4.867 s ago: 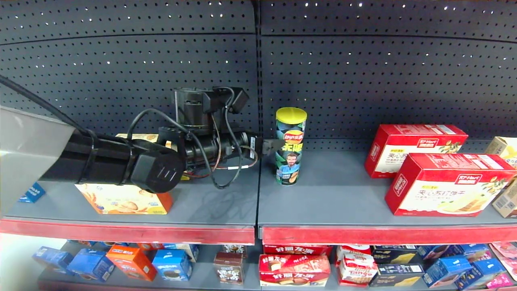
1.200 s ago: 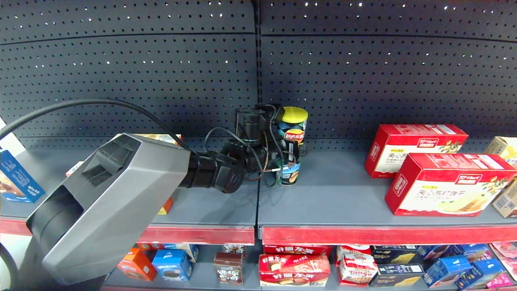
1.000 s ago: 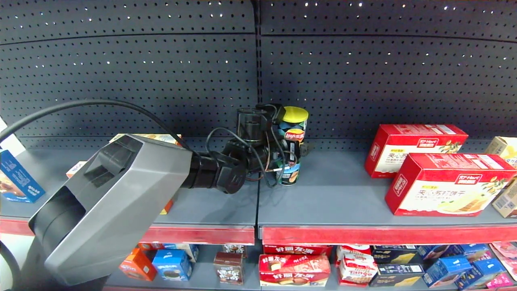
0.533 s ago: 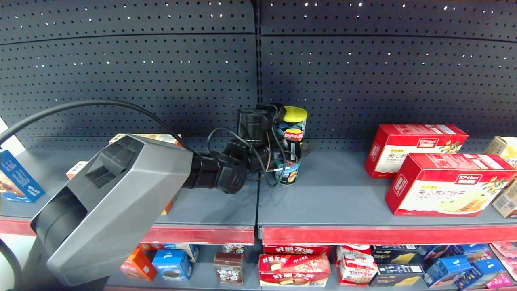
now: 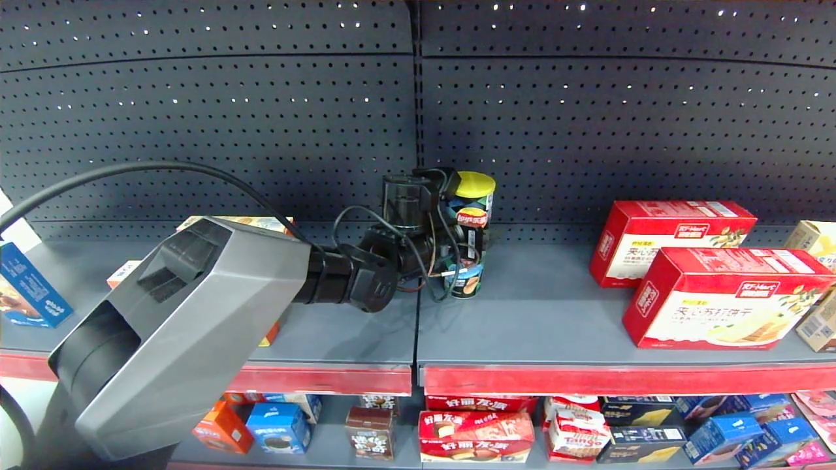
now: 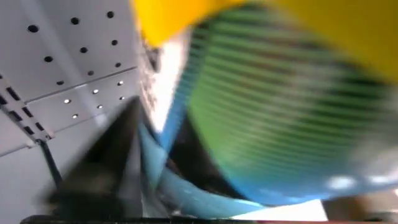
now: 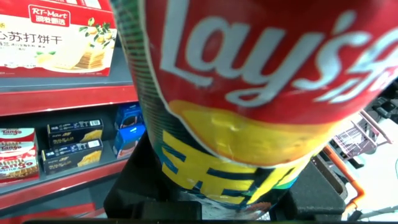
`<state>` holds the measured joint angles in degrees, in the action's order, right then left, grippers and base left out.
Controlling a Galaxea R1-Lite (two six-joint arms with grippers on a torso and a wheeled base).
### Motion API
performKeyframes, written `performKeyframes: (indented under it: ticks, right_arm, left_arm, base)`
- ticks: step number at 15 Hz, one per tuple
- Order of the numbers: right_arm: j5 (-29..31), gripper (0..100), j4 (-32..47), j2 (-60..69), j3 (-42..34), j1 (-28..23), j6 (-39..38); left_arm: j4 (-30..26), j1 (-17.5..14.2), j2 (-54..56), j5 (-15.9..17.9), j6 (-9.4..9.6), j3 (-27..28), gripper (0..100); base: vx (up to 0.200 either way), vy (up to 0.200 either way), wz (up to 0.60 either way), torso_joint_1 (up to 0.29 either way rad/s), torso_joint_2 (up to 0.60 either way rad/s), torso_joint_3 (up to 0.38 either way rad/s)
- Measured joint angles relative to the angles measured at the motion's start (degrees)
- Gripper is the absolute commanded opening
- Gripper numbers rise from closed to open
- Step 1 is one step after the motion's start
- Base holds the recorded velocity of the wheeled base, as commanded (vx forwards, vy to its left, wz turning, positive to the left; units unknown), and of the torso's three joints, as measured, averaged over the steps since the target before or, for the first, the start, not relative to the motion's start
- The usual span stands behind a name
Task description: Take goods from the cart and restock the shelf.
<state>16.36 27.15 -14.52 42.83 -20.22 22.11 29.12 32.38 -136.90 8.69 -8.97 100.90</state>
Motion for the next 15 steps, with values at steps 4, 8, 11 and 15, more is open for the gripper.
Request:
performKeyframes:
  ticks: [4,8,11,15]
  right_arm:
    - [0.0,0,0.0,0.0,0.0,0.0,0.0]
    - [0.0,0,0.1,0.4,-0.1,0.0,0.0]
    - [0.0,0,0.1,0.5,-0.2,0.0,0.0]
    - [-0.2,0,0.1,1.1,-0.5,0.1,-0.1]
  left_arm:
    - [0.2,0.0,0.1,0.0,0.05,-0.1,0]
    - [-0.1,0.1,0.2,-0.2,0.13,-0.2,0]
    - [-0.6,0.2,0.6,-1.3,0.11,-0.7,0]
    - [-1.2,-0.1,4.5,-1.7,0.11,-5.6,0]
  base:
    - [0.0,0.0,0.0,0.0,0.0,0.0]
    - [0.0,0.0,0.0,0.0,0.0,0.0]
    - [0.0,0.0,0.0,0.0,0.0,0.0]
    - [0.0,0.0,0.0,0.0,0.0,0.0]
